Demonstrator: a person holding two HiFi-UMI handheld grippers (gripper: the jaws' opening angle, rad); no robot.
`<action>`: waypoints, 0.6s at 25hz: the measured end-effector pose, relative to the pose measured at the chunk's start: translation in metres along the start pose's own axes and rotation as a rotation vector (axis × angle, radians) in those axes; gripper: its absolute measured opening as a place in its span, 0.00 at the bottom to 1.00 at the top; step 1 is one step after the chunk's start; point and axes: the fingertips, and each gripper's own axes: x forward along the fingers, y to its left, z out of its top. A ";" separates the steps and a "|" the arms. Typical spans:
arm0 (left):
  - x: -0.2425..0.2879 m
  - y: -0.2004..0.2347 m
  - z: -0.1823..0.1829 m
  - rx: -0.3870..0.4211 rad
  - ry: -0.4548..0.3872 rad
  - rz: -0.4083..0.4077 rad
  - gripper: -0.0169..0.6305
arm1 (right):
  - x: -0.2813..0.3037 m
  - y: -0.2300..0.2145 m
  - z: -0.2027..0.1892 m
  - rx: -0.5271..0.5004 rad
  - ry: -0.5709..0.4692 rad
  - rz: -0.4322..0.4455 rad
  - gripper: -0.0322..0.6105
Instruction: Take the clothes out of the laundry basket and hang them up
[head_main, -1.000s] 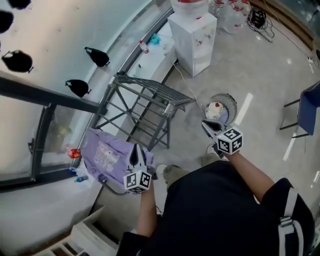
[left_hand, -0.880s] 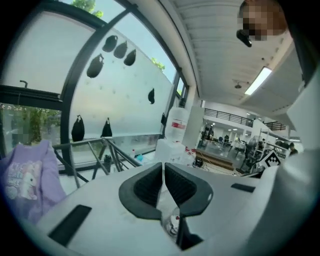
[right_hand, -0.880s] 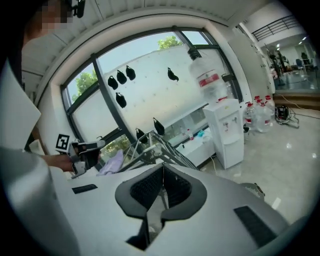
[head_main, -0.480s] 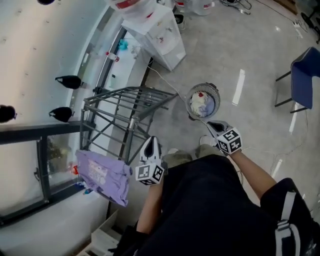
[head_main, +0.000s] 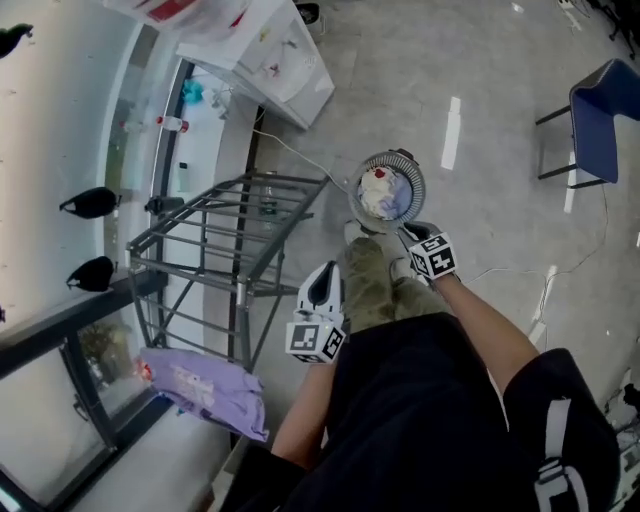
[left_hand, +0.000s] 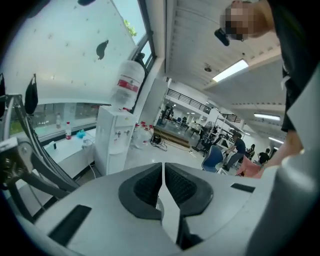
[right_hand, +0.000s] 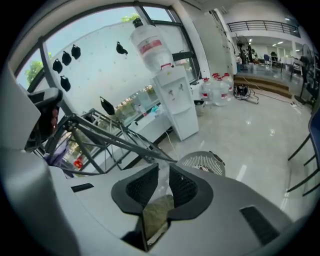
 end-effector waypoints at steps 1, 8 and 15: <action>0.017 0.005 -0.004 0.000 0.014 -0.014 0.05 | 0.015 -0.009 -0.003 -0.004 0.024 -0.010 0.14; 0.092 0.045 -0.023 0.005 0.117 -0.099 0.05 | 0.102 -0.054 -0.029 -0.012 0.144 -0.062 0.19; 0.142 0.091 -0.074 -0.029 0.185 -0.114 0.05 | 0.217 -0.115 -0.073 0.100 0.176 -0.149 0.26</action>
